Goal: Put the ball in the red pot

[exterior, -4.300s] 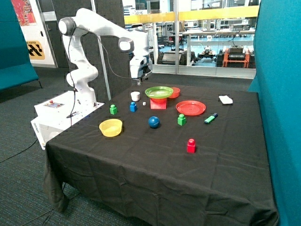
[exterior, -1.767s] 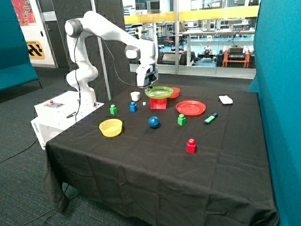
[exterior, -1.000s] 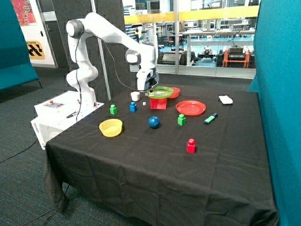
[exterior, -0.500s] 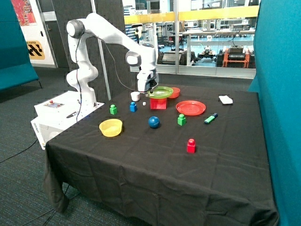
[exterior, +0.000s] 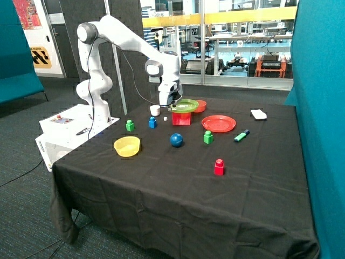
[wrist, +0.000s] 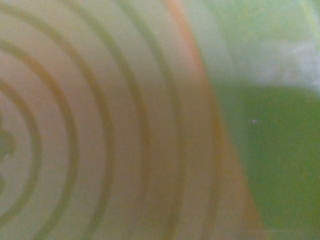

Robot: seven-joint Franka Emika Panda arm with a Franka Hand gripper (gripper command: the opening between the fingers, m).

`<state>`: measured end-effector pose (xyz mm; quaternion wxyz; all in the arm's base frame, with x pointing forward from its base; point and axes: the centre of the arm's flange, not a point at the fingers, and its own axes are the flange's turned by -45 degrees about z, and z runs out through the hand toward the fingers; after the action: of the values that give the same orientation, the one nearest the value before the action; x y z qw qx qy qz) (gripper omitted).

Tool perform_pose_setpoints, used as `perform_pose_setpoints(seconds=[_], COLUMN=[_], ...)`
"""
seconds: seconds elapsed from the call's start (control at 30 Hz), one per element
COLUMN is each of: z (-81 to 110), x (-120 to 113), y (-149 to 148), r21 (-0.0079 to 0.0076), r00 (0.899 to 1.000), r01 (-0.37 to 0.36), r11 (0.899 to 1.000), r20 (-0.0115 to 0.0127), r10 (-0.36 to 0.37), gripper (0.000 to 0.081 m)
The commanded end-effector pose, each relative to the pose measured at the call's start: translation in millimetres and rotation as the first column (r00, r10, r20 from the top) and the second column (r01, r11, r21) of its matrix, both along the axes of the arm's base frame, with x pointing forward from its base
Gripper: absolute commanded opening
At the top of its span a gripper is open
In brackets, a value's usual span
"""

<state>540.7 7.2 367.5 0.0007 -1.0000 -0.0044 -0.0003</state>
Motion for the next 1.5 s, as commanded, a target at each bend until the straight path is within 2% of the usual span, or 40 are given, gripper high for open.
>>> perform_pose_setpoints(seconds=[0.0,0.43,0.57,0.63,0.77,0.83,1.47], z=[-5.5,-10.9,-11.8,-12.4,-13.3,-13.6,-9.4], x=[-1.3,-2.7,-1.3,-0.6,0.7,1.0,4.0], y=[4.7,3.2,4.3,4.8,5.2,5.2,-2.7], r21=[-0.0015,-0.0015,-0.0015,-0.0015,-0.0015,-0.0015,-0.0015], r00=[1.000,1.000,1.000,1.000,1.000,1.000,1.000], r01=[-0.004,-0.009,-0.004,0.001,0.005,0.008,0.018], r11=[1.000,1.000,1.000,1.000,1.000,1.000,1.000], r20=[-0.0005,-0.0005,-0.0005,-0.0005,-0.0005,-0.0005,-0.0005], r10=[0.004,0.009,0.004,-0.001,-0.005,-0.008,-0.018], gripper=[0.0407,0.0401,0.0377,0.0307,0.0066,0.0016,0.0000])
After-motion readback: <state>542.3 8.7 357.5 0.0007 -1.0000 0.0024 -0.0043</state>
